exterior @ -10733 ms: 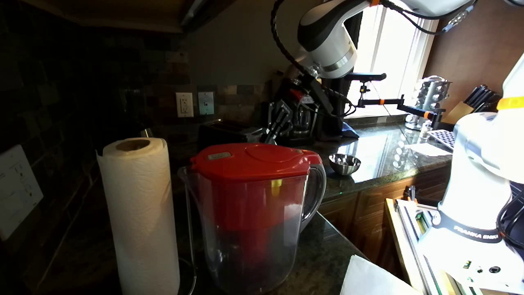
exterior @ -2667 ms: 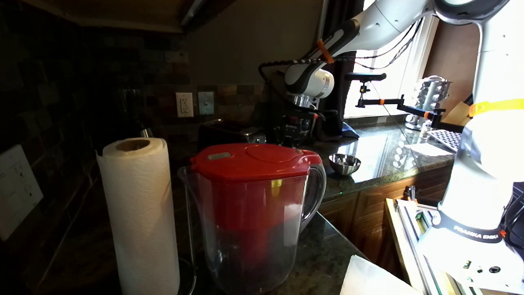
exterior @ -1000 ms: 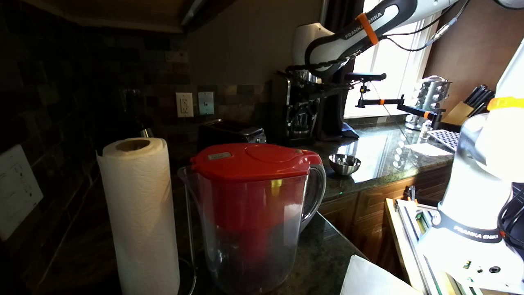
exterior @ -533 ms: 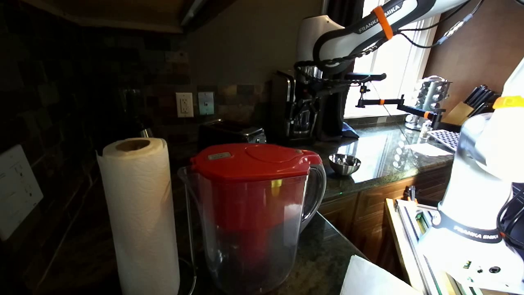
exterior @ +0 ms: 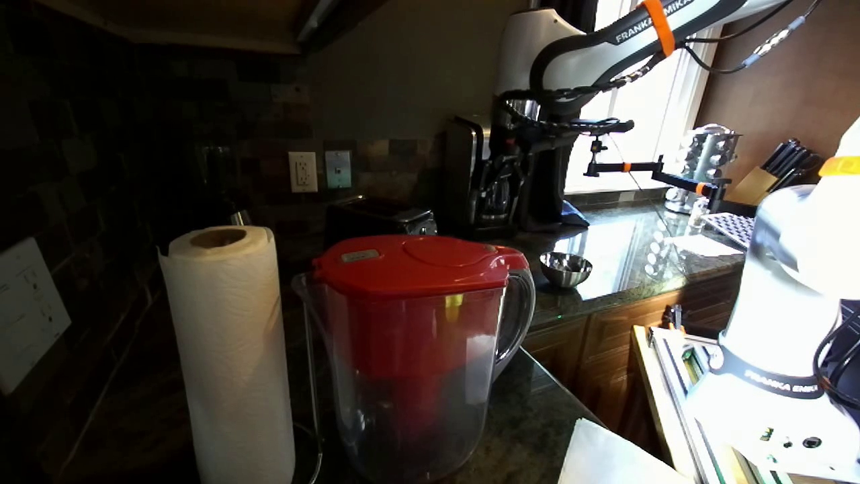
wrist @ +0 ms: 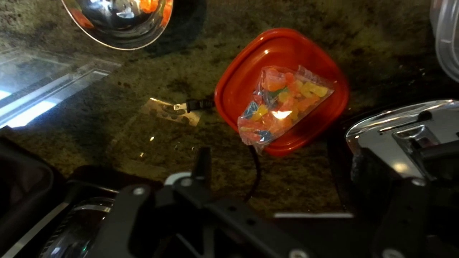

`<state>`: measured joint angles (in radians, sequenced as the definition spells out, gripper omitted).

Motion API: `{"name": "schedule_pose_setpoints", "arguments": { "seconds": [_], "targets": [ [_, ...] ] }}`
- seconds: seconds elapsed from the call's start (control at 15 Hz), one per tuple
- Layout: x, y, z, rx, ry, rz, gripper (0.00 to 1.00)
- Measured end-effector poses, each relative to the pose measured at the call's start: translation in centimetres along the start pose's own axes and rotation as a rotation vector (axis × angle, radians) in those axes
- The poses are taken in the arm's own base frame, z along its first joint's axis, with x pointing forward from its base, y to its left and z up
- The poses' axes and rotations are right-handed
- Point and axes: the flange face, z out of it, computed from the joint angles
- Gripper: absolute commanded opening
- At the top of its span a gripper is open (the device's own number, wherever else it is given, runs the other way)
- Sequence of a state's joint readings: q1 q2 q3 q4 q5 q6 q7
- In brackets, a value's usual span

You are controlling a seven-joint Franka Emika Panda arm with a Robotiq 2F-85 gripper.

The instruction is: Put some of the contents of the plastic bag into the plastic bowl

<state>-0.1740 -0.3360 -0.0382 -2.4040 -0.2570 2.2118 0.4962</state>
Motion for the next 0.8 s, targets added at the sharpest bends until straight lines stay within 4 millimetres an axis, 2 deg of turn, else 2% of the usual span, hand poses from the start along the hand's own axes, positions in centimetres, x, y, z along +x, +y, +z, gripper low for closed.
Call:
{"name": "schedule_pose_setpoints", "arguments": {
  "seconds": [0.27,0.8],
  "targets": [
    [-0.82,-0.3,-0.9,0.02,0.045,-0.007,1.0],
    [-1.17,-0.21,-1.1,0.022,0.05,-0.007,1.0]
  ]
}}
